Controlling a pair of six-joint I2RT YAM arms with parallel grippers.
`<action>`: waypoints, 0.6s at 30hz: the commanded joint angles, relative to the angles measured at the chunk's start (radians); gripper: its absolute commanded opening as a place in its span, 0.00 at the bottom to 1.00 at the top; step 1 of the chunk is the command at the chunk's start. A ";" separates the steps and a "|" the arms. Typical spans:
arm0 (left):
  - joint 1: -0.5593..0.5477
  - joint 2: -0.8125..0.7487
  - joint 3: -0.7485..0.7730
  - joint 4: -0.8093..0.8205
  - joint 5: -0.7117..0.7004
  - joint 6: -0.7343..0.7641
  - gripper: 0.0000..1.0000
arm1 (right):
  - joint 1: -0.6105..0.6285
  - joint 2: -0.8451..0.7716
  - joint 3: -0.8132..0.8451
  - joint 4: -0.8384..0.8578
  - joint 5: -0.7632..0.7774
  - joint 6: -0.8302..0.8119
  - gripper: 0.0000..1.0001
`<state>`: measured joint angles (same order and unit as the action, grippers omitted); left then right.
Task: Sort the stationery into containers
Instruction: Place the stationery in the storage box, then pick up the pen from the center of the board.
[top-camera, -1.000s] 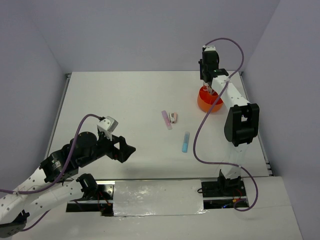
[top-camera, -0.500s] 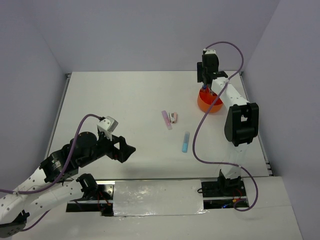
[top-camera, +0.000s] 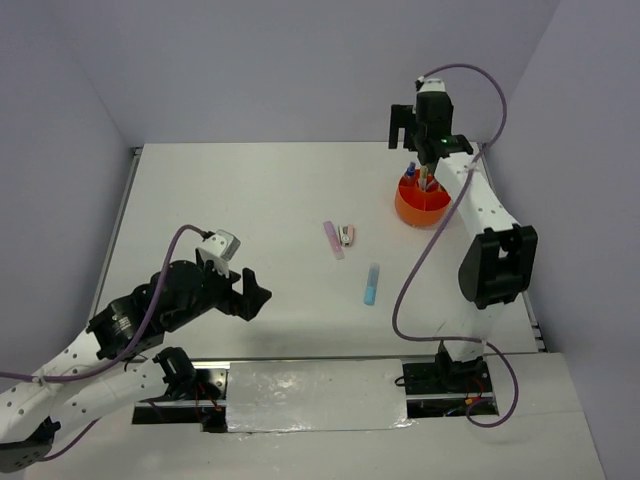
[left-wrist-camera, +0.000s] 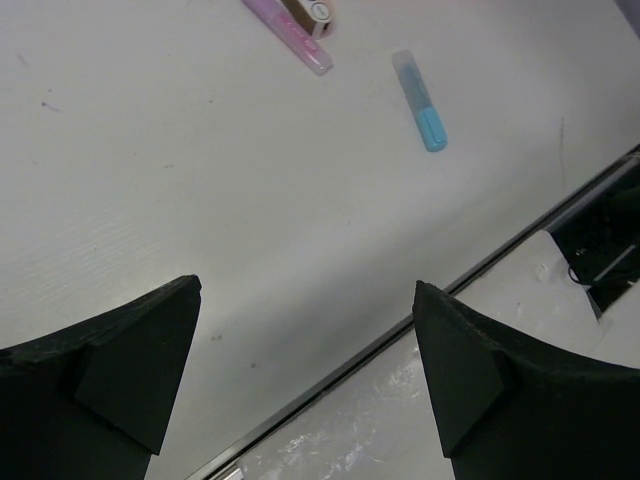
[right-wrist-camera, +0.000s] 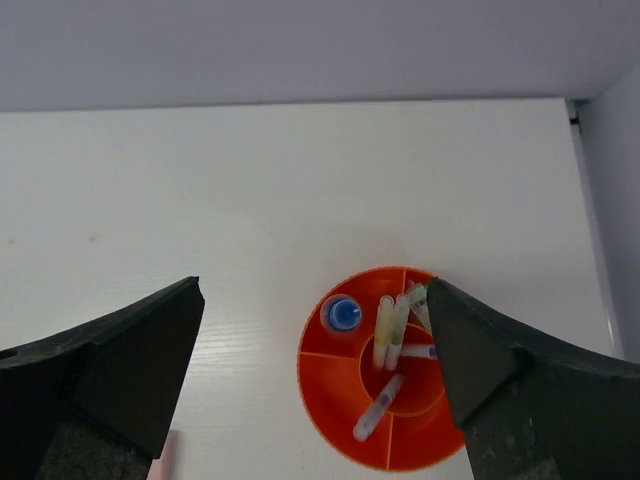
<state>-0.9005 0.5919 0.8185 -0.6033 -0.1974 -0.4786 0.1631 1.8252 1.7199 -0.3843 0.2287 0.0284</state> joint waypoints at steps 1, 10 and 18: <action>0.005 0.035 0.025 -0.026 -0.112 -0.043 0.99 | 0.035 -0.191 0.049 -0.001 0.039 0.025 1.00; 0.014 0.265 0.005 0.104 -0.133 -0.247 0.99 | 0.223 -0.543 -0.423 0.068 0.428 0.166 1.00; -0.078 0.856 0.275 0.298 -0.103 -0.238 0.99 | 0.234 -0.849 -0.727 -0.079 0.342 0.415 1.00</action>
<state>-0.9615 1.3415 0.9836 -0.4274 -0.3237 -0.7101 0.3946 1.1141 1.0489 -0.4145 0.5388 0.3347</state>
